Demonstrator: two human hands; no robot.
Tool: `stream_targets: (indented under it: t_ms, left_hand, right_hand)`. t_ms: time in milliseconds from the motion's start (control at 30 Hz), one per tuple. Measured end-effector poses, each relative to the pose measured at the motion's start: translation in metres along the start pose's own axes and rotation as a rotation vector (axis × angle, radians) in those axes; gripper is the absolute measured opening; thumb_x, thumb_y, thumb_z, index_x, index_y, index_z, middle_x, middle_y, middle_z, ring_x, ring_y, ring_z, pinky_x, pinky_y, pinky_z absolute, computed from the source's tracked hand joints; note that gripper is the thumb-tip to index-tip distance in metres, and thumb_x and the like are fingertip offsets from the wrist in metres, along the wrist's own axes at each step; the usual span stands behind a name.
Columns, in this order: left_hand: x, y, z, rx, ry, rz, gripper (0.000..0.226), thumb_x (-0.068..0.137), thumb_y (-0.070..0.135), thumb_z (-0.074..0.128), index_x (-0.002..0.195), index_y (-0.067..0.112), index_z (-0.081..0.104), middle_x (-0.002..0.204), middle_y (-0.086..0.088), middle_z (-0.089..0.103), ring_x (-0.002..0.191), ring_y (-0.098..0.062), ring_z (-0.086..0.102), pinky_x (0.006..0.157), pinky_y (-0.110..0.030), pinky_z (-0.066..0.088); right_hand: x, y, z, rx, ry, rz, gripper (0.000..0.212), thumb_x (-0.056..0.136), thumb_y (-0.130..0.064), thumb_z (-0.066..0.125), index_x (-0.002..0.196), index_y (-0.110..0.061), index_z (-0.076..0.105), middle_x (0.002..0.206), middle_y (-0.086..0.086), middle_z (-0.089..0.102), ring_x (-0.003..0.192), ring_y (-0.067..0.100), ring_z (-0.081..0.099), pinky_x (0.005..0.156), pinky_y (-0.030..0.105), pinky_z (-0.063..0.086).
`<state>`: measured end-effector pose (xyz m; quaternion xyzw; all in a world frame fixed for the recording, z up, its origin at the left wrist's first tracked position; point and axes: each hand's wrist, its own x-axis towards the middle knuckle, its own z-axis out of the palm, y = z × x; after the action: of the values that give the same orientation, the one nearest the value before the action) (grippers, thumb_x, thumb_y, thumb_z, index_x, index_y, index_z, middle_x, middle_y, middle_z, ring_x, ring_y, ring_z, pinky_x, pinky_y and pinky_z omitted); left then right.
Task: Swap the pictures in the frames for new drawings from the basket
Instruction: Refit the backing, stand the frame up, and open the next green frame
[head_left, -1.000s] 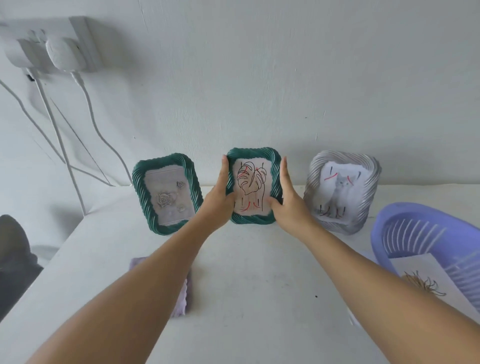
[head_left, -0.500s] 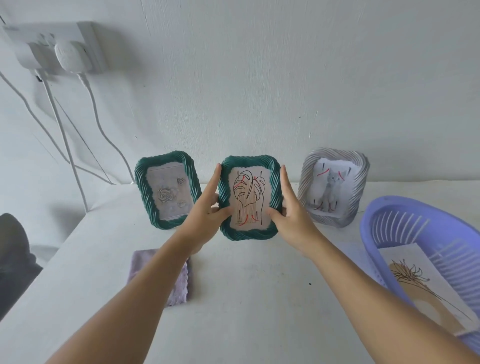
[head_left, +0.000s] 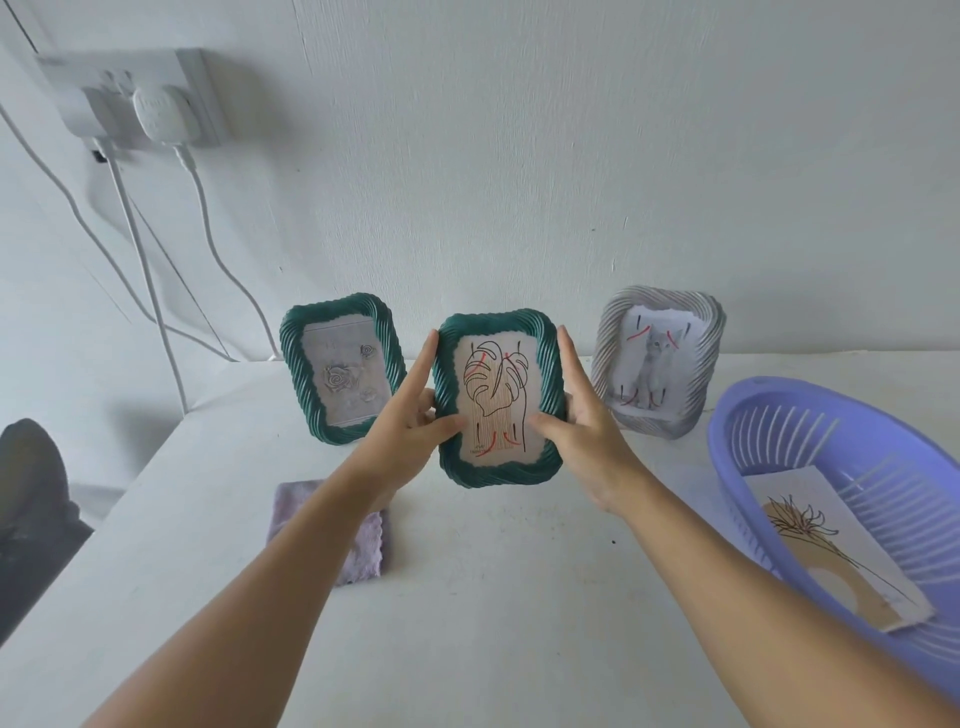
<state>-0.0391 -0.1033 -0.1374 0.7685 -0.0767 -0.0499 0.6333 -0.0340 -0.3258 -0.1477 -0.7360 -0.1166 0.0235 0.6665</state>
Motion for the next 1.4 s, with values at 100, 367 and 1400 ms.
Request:
stream_targets:
  t_ms: [100,367,1400]
  left_hand:
    - [0.001,0.002,0.005,0.203,0.064,-0.019,0.092,0.100,0.016,0.063,0.155,0.057,0.002,0.116,-0.007,0.061,0.107,-0.017,0.063,0.083,-0.024,0.053]
    - [-0.010,0.031,0.030,0.323,0.288,0.147,0.082,0.096,0.055,0.058,0.159,0.047,0.007,0.126,0.016,0.062,0.098,0.001,0.066,0.089,-0.025,0.053]
    - [-0.020,-0.047,0.018,0.514,0.344,-0.157,0.042,0.102,0.023,0.056,0.143,0.029,0.057,0.104,0.000,0.069,0.077,-0.012,0.060,0.068,-0.025,0.045]
  right_hand:
    - [-0.007,-0.004,0.004,-0.078,0.013,-0.058,0.095,0.098,0.000,0.054,0.147,-0.069,0.011,0.151,-0.020,0.047,0.132,0.005,0.053,0.111,0.045,0.046]
    - [-0.018,-0.011,0.016,-0.571,0.162,-0.256,0.099,0.100,-0.010,0.053,0.154,-0.049,-0.020,0.077,-0.007,0.061,0.060,0.011,0.059,0.052,0.033,0.049]
    - [-0.026,0.053,0.003,-0.641,-0.065,0.130,0.072,0.101,-0.046,0.055,0.161,-0.032,0.017,0.110,-0.006,0.039,0.094,0.003,0.049,0.087,0.019,0.042]
